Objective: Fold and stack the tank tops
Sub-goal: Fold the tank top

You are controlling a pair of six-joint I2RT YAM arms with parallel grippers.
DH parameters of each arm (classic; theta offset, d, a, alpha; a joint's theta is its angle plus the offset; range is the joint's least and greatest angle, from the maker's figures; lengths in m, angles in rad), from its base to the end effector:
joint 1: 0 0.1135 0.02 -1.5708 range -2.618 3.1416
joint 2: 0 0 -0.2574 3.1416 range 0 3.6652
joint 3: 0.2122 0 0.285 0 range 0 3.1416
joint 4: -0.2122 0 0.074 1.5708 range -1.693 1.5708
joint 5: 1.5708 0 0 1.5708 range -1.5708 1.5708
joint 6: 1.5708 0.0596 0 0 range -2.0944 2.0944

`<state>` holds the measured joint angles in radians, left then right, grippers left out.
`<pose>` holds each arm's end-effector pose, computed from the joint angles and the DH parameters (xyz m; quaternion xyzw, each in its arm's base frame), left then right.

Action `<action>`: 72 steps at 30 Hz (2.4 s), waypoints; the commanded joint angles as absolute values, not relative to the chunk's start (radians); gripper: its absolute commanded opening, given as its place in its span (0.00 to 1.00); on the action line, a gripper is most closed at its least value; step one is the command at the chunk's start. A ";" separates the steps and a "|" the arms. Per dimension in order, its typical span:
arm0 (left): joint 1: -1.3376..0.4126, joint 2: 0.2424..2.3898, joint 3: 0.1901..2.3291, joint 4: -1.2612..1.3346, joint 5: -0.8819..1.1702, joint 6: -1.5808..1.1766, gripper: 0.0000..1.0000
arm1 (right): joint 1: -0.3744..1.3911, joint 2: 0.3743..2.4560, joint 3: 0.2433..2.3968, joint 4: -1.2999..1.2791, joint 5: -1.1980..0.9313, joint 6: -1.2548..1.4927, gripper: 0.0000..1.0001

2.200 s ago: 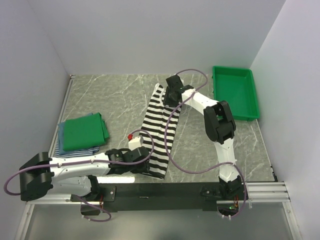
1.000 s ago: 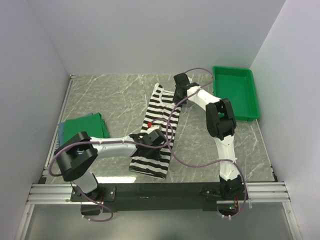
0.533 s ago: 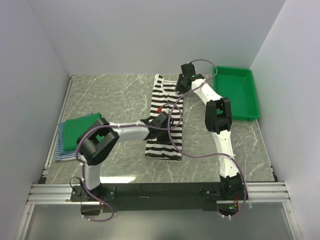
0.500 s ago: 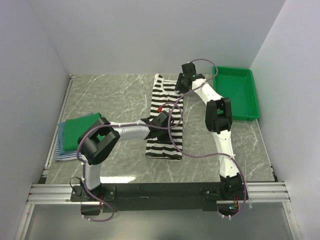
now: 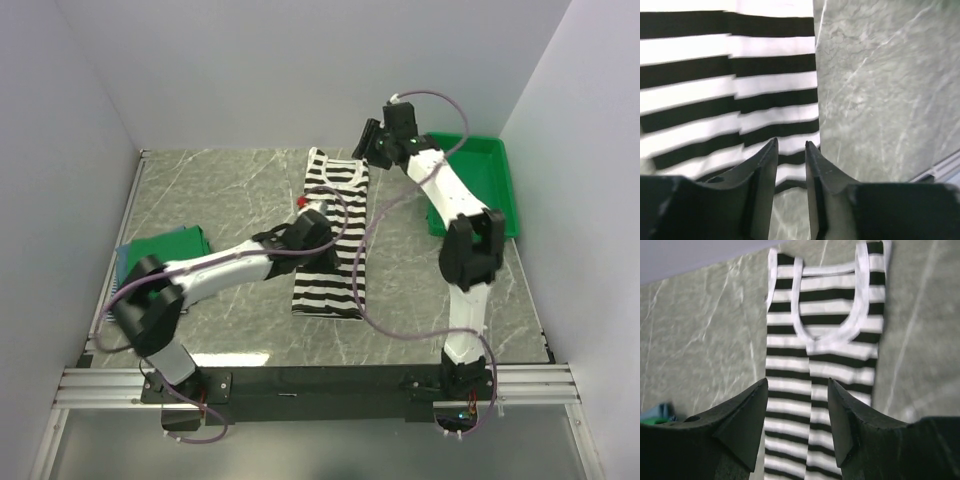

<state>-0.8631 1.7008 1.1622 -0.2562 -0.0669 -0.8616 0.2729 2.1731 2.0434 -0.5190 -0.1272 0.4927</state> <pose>0.2740 -0.3141 0.1821 -0.0120 0.9252 -0.2670 0.2695 0.5333 0.1571 0.2687 0.0699 0.8915 0.2186 0.3906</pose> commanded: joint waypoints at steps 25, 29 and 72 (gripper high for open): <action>-0.716 1.271 0.509 -0.008 0.139 -1.097 0.54 | 0.597 1.134 0.430 -0.084 -0.090 0.974 0.50; -0.712 1.293 0.479 0.011 0.144 -1.120 0.50 | 0.618 1.120 0.370 -0.066 -0.078 1.015 0.49; -1.153 1.008 0.431 -0.320 -0.139 -1.402 0.01 | 1.104 0.810 0.324 -0.441 0.192 1.256 0.00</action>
